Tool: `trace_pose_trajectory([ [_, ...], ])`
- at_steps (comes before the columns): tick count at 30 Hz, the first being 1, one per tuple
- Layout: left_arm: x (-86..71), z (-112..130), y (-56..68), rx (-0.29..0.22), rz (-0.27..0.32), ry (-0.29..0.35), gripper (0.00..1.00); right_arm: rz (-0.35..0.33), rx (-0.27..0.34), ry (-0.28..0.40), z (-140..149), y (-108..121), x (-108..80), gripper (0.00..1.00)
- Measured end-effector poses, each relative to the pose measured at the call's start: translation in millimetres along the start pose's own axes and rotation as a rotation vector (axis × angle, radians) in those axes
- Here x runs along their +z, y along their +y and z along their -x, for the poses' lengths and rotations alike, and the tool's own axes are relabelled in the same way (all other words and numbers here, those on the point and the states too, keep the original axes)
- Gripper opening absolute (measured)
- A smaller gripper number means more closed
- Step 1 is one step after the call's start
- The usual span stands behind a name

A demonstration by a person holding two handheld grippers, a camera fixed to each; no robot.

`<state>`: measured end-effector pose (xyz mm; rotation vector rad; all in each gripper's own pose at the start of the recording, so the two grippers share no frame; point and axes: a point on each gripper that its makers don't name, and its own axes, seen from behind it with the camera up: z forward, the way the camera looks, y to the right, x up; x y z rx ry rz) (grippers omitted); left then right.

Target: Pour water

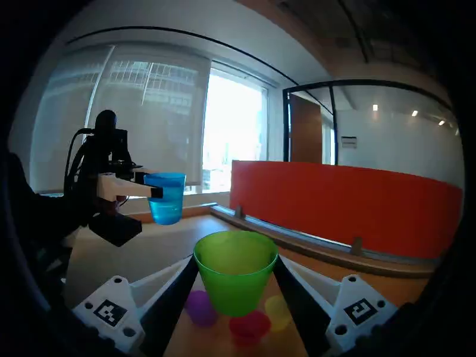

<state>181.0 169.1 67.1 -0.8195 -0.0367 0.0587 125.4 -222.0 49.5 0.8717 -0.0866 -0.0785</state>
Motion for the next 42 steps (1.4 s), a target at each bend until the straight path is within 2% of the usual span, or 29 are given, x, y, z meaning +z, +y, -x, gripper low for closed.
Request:
trace_pose_trajectory([
  [12,-3.3,-8,-4.1,0.105,-0.026,0.010,0.85,-0.065,0.012,0.003,-3,-20,6.5,0.91],
  [27,-2.8,-24,-4.8,0.313,-0.067,0.003,0.85,-0.136,-0.016,-0.011,-1,-45,15.9,0.91],
  [42,0.8,-42,2.0,0.501,-0.076,0.021,0.85,-0.178,-0.028,-0.032,9,-59,25.6,0.91],
])
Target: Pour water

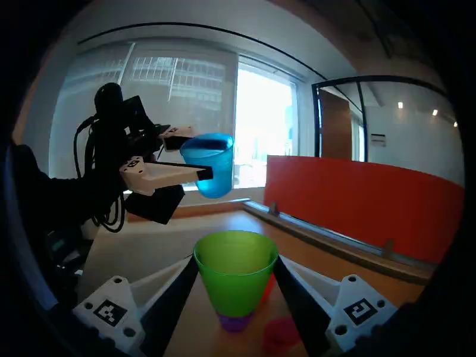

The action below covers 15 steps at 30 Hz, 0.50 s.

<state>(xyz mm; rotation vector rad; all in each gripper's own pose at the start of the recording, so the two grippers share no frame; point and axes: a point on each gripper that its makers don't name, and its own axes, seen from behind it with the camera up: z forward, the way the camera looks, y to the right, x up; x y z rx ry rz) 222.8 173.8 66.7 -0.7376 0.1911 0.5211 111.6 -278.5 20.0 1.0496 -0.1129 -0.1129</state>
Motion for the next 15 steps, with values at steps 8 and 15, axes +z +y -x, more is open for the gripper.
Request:
trace_pose_trajectory([
  [8,1.3,-5,1.1,0.080,-0.002,-0.001,0.85,-0.028,-0.006,-0.003,-2,-10,7.3,0.91],
  [15,2.3,-8,-3.3,0.123,-0.017,0.000,0.85,-0.052,-0.011,-0.005,-2,-19,12.3,0.91],
])
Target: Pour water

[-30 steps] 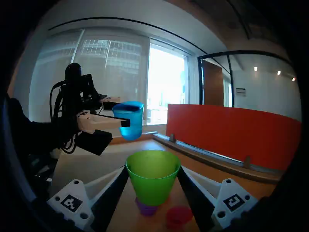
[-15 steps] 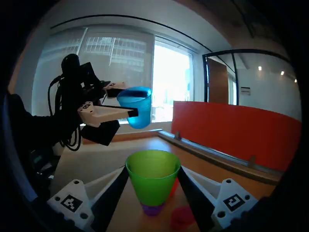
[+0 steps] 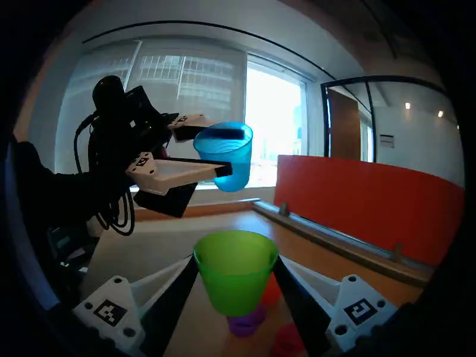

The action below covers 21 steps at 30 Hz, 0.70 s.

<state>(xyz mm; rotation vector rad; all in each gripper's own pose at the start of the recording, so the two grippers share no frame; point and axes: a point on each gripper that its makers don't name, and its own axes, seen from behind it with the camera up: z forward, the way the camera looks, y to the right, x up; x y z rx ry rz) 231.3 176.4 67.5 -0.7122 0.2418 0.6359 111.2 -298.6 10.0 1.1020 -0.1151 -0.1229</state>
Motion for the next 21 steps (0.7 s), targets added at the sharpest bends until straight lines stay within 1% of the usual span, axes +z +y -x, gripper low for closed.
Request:
trace_pose_trajectory([
  [6,0.3,-4,-2.3,0.033,-0.007,0.003,0.85,-0.017,0.000,0.000,-1,-5,3.8,0.91],
  [16,0.0,-9,-2.2,0.120,-0.015,0.008,0.85,-0.038,-0.002,0.001,-2,-10,8.2,0.91],
  [21,2.3,-11,-2.8,0.154,-0.018,0.007,0.85,-0.046,-0.004,-0.001,-3,-13,9.9,0.91],
])
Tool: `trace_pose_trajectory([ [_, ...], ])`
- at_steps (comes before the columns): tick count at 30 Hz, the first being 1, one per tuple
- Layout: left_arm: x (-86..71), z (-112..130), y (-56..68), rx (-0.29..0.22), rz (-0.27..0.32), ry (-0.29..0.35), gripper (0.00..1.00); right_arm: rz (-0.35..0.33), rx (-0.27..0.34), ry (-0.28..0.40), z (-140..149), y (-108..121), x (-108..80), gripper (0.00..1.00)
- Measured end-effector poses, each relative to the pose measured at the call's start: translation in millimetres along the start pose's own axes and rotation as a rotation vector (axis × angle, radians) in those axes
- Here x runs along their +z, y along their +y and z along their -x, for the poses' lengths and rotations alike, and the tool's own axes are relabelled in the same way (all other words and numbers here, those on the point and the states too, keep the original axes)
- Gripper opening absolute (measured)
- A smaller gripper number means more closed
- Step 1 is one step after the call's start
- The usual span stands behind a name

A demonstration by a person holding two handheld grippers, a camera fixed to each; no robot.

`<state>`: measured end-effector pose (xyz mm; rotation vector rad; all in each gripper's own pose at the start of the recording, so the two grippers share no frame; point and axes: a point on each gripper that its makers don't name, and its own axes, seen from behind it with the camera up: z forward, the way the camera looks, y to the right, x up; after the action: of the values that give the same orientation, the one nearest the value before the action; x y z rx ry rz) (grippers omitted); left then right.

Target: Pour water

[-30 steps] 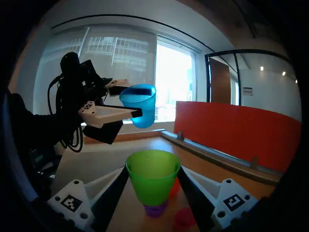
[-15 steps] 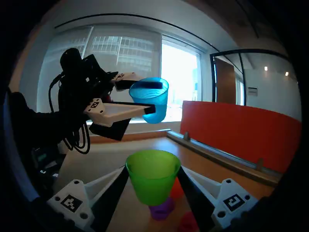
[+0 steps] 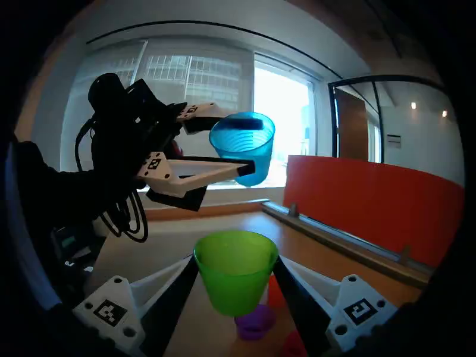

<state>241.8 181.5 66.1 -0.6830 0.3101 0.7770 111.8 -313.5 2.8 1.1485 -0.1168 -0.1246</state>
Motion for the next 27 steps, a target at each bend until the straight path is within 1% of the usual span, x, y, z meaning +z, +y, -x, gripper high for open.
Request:
trace_pose_trajectory([
  [9,2.6,-2,-2.6,0.051,-0.004,-0.001,0.85,-0.003,0.002,0.008,0,-1,2.7,0.91],
  [18,7.8,-3,0.3,0.103,0.004,-0.003,0.85,-0.008,0.004,0.015,-5,-3,6.1,0.91],
  [27,12.3,-8,-0.1,0.158,0.000,0.002,0.85,-0.006,0.006,0.017,-6,-1,6.4,0.91],
])
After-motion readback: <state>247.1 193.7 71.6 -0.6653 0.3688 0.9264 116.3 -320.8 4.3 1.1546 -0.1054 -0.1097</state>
